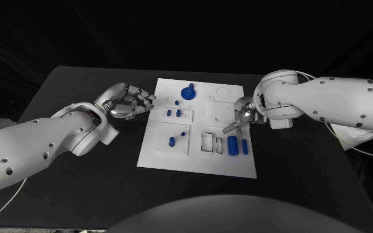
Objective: Assemble the parts on the task board
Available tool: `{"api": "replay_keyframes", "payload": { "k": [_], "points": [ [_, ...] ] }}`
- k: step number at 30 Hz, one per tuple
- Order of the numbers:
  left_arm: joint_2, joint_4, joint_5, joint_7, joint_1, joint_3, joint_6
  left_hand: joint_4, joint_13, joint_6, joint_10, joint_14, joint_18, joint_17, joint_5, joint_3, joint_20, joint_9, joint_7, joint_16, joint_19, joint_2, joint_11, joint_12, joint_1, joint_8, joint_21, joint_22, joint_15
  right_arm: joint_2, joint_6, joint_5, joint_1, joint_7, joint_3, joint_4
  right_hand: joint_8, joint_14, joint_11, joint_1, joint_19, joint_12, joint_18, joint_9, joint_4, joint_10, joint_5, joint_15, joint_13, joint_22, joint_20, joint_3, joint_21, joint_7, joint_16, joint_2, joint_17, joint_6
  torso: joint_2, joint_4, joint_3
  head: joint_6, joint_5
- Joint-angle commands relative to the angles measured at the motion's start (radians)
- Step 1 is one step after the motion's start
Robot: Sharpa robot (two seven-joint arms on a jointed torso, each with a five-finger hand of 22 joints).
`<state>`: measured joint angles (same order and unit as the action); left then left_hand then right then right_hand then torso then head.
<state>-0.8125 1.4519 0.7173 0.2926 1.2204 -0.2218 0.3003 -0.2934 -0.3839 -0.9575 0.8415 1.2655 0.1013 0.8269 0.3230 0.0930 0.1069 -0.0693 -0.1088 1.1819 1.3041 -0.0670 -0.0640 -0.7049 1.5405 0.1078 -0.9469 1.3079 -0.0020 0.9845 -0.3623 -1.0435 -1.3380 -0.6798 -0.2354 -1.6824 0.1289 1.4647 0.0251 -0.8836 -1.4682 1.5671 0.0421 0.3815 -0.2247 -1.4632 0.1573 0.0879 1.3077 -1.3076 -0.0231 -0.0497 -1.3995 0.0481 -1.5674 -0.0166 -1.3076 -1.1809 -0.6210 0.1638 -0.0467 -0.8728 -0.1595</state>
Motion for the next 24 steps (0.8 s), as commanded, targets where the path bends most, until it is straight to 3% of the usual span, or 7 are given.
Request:
{"api": "replay_keyframes", "payload": {
  "k": [1, 15, 24],
  "points": [
    [0.002, 0.001, -0.006, 0.005, 0.001, 0.001, -0.006, 0.001, 0.001, -0.002, -0.004, -0.007, 0.016, -0.002, 0.005, 0.008, 0.001, 0.000, -0.006, -0.006, -0.004, 0.007, -0.004, -0.007, 0.001, -0.004, 0.007, 0.095, 0.003, -0.002, 0.018, 0.012, 0.008, 0.001, -0.001, 0.002, -0.006, 0.106, -0.007, -0.015, 0.000, 0.004, 0.003, -0.003, 0.010, -0.108, 0.008, -0.004, 0.263, -0.203, -0.006, 0.000, 0.007, 0.000, -0.003, 0.001, -0.263, -0.009, 0.000, -0.0007, -0.0019, 0.000, 0.001],
    [0.007, -0.003, -0.006, 0.001, 0.000, 0.000, -0.013, 0.001, 0.001, -0.002, -0.004, -0.007, 0.016, -0.002, 0.005, 0.008, 0.001, 0.000, -0.006, -0.006, -0.004, 0.007, -0.004, -0.007, 0.001, -0.004, 0.007, 0.095, 0.003, -0.005, 0.000, 0.011, 0.030, -0.003, -0.001, 0.013, -0.021, 0.106, -0.008, -0.019, 0.008, 0.004, 0.007, -0.012, 0.023, -0.108, 0.000, -0.009, 0.263, -0.198, -0.009, 0.003, 0.022, 0.004, -0.003, 0.009, -0.263, 0.001, 0.001, -0.0006, -0.0002, 0.000, 0.005],
    [0.008, -0.005, -0.006, -0.001, 0.000, 0.000, -0.017, 0.001, 0.001, -0.001, -0.004, -0.008, 0.016, -0.003, 0.005, 0.007, 0.001, 0.000, -0.005, -0.006, -0.005, 0.006, -0.004, -0.007, 0.001, -0.005, 0.009, 0.095, 0.003, -0.011, 0.005, 0.011, 0.038, -0.002, -0.001, 0.019, -0.024, 0.106, -0.008, -0.023, 0.013, 0.004, 0.009, -0.012, 0.030, -0.108, 0.008, -0.012, 0.263, -0.195, -0.012, 0.000, 0.031, 0.004, -0.003, 0.007, -0.263, 0.002, 0.000, -0.0016, -0.0017, 0.000, 0.007]
  ]
}}
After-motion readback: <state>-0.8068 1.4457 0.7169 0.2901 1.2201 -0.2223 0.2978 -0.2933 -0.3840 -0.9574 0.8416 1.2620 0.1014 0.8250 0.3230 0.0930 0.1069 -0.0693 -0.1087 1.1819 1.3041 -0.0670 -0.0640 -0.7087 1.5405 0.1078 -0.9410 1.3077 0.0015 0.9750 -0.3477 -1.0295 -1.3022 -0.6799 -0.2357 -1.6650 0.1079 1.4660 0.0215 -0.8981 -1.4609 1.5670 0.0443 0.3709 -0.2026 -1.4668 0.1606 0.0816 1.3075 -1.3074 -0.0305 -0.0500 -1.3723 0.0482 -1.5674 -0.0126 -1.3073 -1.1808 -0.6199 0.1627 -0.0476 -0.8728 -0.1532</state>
